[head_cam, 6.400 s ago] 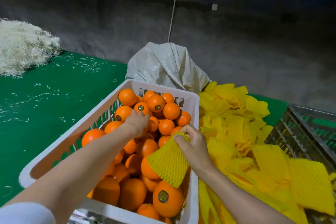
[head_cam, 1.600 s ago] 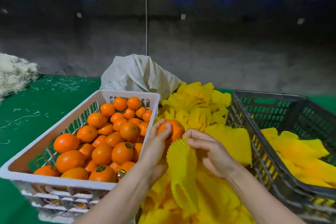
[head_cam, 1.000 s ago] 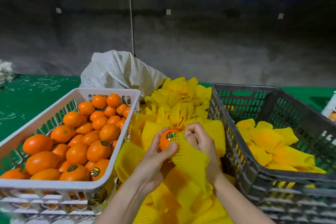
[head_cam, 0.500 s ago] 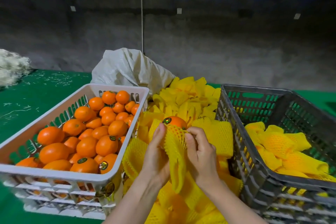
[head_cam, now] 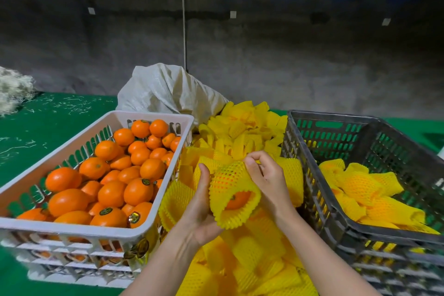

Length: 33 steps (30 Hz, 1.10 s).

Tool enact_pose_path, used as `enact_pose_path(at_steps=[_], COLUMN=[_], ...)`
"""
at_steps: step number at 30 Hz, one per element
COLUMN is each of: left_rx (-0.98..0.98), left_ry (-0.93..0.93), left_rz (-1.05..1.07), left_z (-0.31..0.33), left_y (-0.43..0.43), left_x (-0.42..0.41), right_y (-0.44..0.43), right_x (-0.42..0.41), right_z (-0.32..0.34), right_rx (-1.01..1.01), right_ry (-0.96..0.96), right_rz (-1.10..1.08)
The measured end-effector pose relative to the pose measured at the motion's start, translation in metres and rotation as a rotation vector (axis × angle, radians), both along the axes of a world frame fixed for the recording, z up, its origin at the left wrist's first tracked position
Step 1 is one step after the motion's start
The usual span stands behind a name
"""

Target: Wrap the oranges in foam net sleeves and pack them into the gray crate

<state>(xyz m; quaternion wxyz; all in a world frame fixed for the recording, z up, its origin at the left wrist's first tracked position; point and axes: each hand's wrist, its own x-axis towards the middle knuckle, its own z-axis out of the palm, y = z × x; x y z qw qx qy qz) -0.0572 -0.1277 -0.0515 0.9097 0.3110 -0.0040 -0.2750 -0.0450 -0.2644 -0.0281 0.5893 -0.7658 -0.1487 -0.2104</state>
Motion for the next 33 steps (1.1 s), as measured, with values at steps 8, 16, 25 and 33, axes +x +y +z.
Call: enact_pose_path(at_steps=[8,16,25,33], left_rx=[-0.012,0.393,1.002,0.679], left_ry=[-0.096,-0.165,-0.601,-0.270], left_rz=[-0.057,0.104,0.749,0.849], left_z=[0.012,0.014,0.015,0.009], left_y=[0.007,0.007,-0.010,-0.022], left_x=[-0.001,0.005,0.012,0.022], right_y=[0.000,-0.020,0.018,0.019], right_x=[0.003,0.010,-0.006,0.001], right_z=[-0.012,-0.010,-0.018,-0.018], right_rx=[0.186,0.264,0.379,0.738], right_ry=[0.152,0.616,0.577,0.680], right_rz=[0.181,0.272,-0.012,0.052])
